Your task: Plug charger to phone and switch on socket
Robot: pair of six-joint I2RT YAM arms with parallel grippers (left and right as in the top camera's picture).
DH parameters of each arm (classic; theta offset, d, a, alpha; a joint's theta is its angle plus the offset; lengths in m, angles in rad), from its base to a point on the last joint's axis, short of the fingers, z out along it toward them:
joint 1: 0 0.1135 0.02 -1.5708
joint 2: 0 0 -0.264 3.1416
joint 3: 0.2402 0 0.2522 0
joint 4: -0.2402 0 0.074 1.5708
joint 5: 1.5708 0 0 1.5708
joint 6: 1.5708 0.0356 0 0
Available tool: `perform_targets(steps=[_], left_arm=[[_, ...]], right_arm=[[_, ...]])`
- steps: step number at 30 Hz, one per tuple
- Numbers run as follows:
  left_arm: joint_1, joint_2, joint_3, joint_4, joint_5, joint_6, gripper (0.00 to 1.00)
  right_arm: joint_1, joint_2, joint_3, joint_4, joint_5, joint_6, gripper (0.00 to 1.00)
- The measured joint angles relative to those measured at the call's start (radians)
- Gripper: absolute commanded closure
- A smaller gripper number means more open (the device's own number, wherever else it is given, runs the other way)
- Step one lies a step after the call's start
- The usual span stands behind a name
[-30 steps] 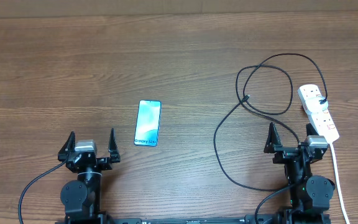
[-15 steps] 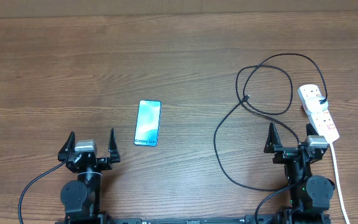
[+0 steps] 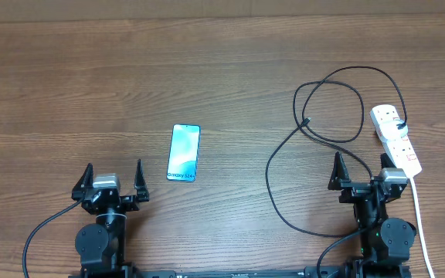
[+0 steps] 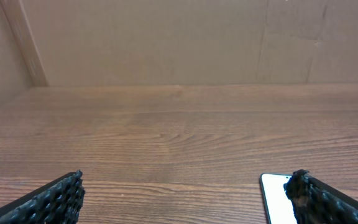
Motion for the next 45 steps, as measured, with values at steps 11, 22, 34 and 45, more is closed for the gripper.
perform_targets(steps=[11, 22, 34, 45], left_arm=[[0.0, 0.0, 0.0, 0.0, 0.005, -0.009, 0.0], [0.0, 0.086, 0.033, -0.07, 0.184, -0.195, 0.0], [0.0, 0.389, 0.423, -0.351, 0.285, -0.219, 0.0], [-0.003, 0.756, 0.791, -0.576, 0.378, -0.217, 0.0]], right_arm=[[0.0, 0.0, 0.0, 0.0, 0.0, 0.0, 0.0], [0.0, 0.0, 0.0, 0.0, 0.0, 0.0, 0.0], [0.0, 0.0, 0.0, 0.0, 0.0, 0.0, 0.0], [0.0, 0.0, 0.0, 0.0, 0.0, 0.0, 0.0]])
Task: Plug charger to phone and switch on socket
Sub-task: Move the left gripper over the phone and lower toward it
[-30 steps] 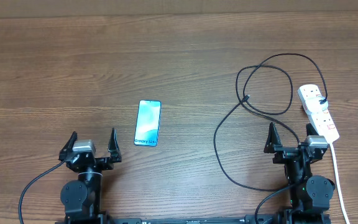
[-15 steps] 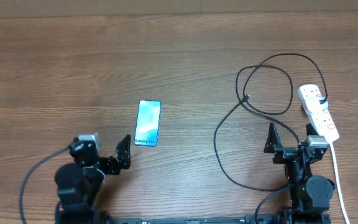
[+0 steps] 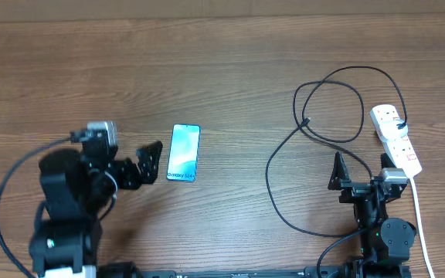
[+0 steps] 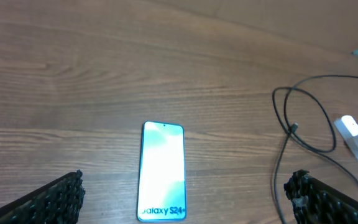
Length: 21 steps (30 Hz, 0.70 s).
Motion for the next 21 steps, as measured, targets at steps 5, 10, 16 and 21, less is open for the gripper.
perform_targets(steps=[5, 10, 16, 21], left_arm=[[-0.068, 0.148, 0.15, -0.071, 0.003, 0.022, 0.0], [-0.206, 0.264, 0.259, -0.104, -0.039, 0.057, 0.0], [-0.362, 0.357, 0.315, -0.114, -0.159, 0.068, 0.0], [-0.413, 0.406, 0.316, -0.114, -0.256, 0.08, 0.0]], right_arm=[[0.0, 0.0, 0.0, 0.0, 0.0, 0.0, 0.0], [0.0, 0.0, 0.0, 0.0, 0.0, 0.0, 0.0], [0.0, 0.0, 0.0, 0.001, 0.0, 0.0, 0.0], [0.0, 0.0, 0.0, 0.0, 0.0, 0.0, 0.0]])
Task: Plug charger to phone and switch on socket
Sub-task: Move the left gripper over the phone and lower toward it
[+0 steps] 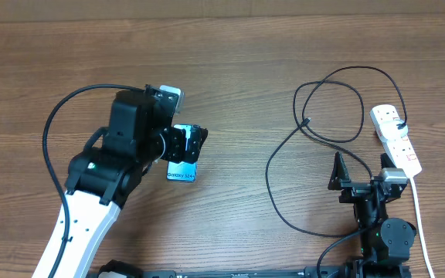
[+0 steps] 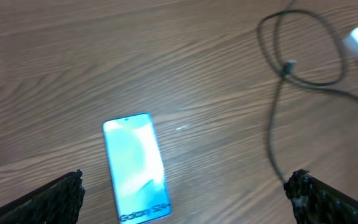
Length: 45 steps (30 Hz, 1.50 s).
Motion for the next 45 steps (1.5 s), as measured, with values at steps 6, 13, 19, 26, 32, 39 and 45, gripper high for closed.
perform_targets(steps=[6, 13, 19, 26, 32, 39, 45], left_arm=[[-0.001, 0.054, 0.0, 0.0, -0.068, 0.006, 0.0], [-0.002, 0.131, 0.0, 0.002, -0.088, 0.006, 0.0], [-0.002, 0.198, 0.0, 0.009, -0.089, 0.006, 0.0], [-0.002, 0.277, 0.0, 0.009, -0.089, 0.006, 0.0], [-0.002, 0.333, 0.0, 0.011, -0.089, 0.006, 0.0], [-0.002, 0.383, 0.0, 0.011, -0.089, 0.006, 0.0], [-0.002, 0.402, 0.0, 0.014, -0.089, 0.006, 0.0]], right_arm=[[0.0, 0.0, 0.0, 0.0, 0.0, 0.0, 0.0], [0.0, 0.0, 0.0, 0.0, 0.0, 0.0, 0.0], [0.0, 0.0, 0.0, 0.0, 0.0, 0.0, 0.0], [0.0, 0.0, 0.0, 0.0, 0.0, 0.0, 0.0], [0.0, 0.0, 0.0, 0.0, 0.0, 0.0, 0.0], [0.0, 0.0, 0.0, 0.0, 0.0, 0.0, 0.0], [0.0, 0.0, 0.0, 0.0, 0.0, 0.0, 0.0]])
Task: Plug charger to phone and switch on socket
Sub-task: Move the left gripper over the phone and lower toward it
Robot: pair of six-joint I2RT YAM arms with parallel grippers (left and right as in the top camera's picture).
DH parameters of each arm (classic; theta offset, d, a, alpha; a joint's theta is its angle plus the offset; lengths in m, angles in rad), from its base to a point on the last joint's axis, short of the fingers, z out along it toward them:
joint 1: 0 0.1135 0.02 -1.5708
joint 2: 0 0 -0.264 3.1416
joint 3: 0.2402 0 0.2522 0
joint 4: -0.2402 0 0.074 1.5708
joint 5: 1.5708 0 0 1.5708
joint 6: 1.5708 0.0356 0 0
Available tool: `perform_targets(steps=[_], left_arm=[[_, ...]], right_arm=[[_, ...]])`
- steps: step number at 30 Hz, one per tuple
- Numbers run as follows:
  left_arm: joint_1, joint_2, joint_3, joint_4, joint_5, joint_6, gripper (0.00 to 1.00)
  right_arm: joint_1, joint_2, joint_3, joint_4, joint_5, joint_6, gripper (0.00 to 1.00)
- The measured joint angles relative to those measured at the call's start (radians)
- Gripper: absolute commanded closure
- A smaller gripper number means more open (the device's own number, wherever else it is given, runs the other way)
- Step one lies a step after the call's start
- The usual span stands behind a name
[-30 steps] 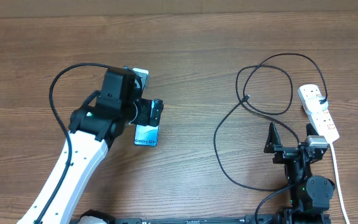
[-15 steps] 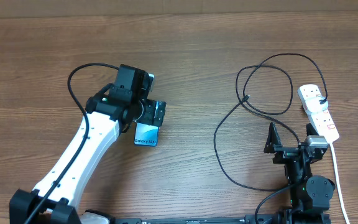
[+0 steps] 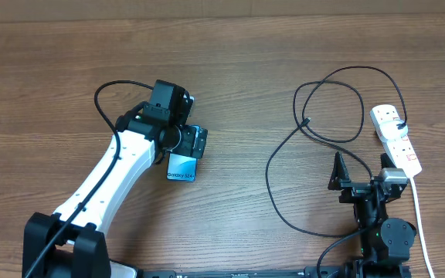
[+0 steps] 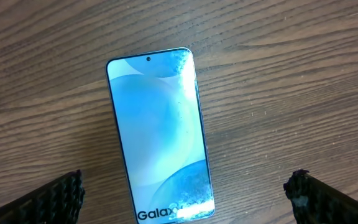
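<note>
A phone (image 3: 181, 166) with a lit blue screen lies flat on the wooden table; the left wrist view shows its whole face (image 4: 159, 134). My left gripper (image 3: 185, 141) hangs open right above its upper half, one finger on each side (image 4: 182, 202). A black charger cable (image 3: 315, 123) loops across the right of the table, its free plug tip (image 3: 307, 122) lying loose, its other end at the white socket strip (image 3: 395, 137). My right gripper (image 3: 360, 171) rests open at the table's near edge, away from the cable.
The strip's white lead (image 3: 419, 212) runs toward the near right edge. A cardboard wall (image 3: 222, 6) borders the far side. The left arm (image 3: 107, 185) stretches diagonally over the near left of the table.
My left gripper has come down closer over the phone, which now fills the wrist view between the open fingers. The cable, the strip and the right arm are unchanged.
Both arms first rested open at the near edge, the phone just right of the left one. The left arm then stood raised, facing the phone, then hovered high over it, and now hangs low over it. The phone and cable have not moved.
</note>
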Motion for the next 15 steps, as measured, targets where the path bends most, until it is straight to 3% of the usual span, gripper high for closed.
perform_targets(steps=[15], left_arm=[[0.0, 0.03, 0.0, 0.041, 0.0, 0.0, 0.01]], right_arm=[[0.0, 0.0, 0.0, 0.0, 0.0, 0.0, 0.0]])
